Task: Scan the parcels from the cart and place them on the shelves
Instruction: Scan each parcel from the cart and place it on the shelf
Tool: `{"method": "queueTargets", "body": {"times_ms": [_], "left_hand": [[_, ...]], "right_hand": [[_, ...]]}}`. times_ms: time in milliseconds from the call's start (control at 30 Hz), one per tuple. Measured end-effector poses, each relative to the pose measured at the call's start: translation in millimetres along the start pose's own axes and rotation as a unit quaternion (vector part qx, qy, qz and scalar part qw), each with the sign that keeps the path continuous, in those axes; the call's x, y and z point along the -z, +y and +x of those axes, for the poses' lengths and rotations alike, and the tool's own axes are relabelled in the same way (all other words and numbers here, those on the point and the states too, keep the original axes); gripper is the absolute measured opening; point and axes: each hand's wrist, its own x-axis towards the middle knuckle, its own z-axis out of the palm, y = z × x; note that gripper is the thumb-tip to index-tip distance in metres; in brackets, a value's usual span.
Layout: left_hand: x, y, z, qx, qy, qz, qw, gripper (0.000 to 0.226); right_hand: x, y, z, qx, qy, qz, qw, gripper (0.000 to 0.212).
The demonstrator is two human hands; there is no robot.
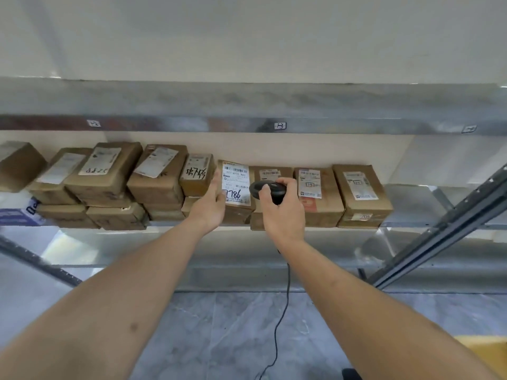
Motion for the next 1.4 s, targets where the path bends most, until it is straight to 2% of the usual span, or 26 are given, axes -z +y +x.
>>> {"method": "queueTargets", "body": {"times_ms": [267, 433, 567, 667, 733, 833, 900, 1133, 1400], "left_hand": [[-1, 5, 56, 0.038, -0.008, 0.024, 0.999, 0.057], [-6, -2, 92, 0.056, 0.020, 0.040, 0.997, 0.055], [-7, 1, 98, -0.035, 0.052, 0.201, 0.978, 0.056], [-6, 0, 105, -0.129, 0.084, 0.276, 0.949, 0.035], [-5, -1, 109, -0.191, 0.073, 0.315, 0.927, 0.025], [-4, 3, 112, -0.222, -0.009, 0.319, 0.921, 0.049], [-3, 6, 112, -0.221, -0.027, 0.317, 0.922, 0.062], [-6, 11, 125, -0.181, -0.047, 0.309, 0.932, 0.060], [-8, 29, 120, -0.179, -0.034, 0.347, 0.920, 0.058]], "right_hand": [[-32, 8, 49, -0.022, -0.012, -0.012, 1.000, 0.023], [-46, 15, 65, -0.041, 0.002, -0.018, 0.999, 0.022], [-54, 12, 73, -0.048, 0.016, -0.025, 0.998, 0.025], [-58, 6, 77, -0.047, 0.015, -0.038, 0.998, 0.030], [-60, 5, 79, -0.046, 0.017, -0.043, 0.998, 0.032], [-60, 2, 81, -0.048, 0.023, -0.039, 0.998, 0.031], [-59, 2, 82, -0.048, 0.024, -0.028, 0.998, 0.030], [-52, 4, 86, -0.038, 0.025, -0.031, 0.998, 0.028], [-40, 5, 87, -0.041, 0.030, -0.040, 0.998, 0.033]]}}
